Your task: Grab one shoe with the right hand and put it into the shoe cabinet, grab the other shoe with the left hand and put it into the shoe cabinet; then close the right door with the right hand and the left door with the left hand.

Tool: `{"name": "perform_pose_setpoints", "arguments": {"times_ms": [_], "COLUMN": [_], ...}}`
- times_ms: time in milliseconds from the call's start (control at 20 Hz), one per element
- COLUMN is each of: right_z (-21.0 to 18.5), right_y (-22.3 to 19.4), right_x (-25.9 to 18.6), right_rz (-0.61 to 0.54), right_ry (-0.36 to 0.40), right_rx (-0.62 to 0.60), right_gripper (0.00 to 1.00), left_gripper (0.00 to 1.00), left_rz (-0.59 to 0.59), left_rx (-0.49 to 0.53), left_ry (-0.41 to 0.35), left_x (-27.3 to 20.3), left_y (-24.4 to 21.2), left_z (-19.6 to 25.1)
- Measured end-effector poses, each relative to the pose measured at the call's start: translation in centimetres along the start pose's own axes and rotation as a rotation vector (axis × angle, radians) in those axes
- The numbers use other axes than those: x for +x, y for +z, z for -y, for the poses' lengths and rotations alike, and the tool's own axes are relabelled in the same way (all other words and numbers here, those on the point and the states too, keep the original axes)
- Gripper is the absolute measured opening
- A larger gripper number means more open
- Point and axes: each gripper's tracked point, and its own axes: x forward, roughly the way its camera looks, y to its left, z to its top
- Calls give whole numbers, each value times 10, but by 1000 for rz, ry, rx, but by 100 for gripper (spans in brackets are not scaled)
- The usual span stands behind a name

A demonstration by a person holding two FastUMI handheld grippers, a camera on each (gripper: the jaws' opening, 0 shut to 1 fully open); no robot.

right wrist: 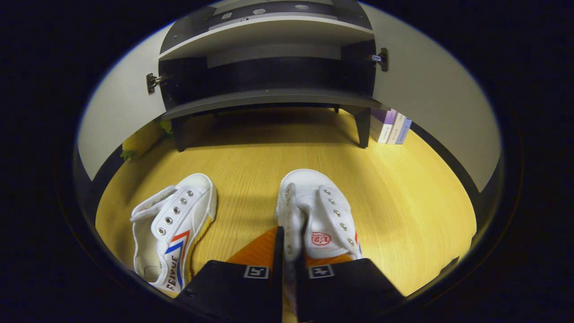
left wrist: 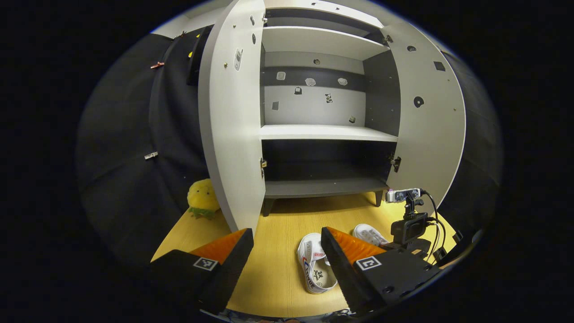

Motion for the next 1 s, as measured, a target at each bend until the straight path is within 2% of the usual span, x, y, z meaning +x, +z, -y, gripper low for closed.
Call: {"name": "perform_pose_setpoints", "arguments": {"times_ms": [150,200,400,600,900,1000], "right_z": [-4,-4,-4,-12,-8,-5], "right_y": [0,0,7,19,60,80], "right_x": [3,8,-4,-18,-55,-76], "right_rz": [-21,-31,-29,-22,49,77], "right_ry": [37,50,48,77,70,45], "right_rx": [30,39,35,50,7,-15], "right_gripper": [11,6,5,5,5,5], "left_gripper": [95,95,95,95,95,95], "left_rz": [0,1,-18,-7,36,54], "left_rx": [5,6,3,10,35,46], "left_ry": [-1,-3,-26,-37,-40,-51], "left_x": [-2,-4,-9,-13,-25,-29], "left_y": [-1,-2,-12,-8,3,7], "left_z": [3,5,15,18,11,11]}}
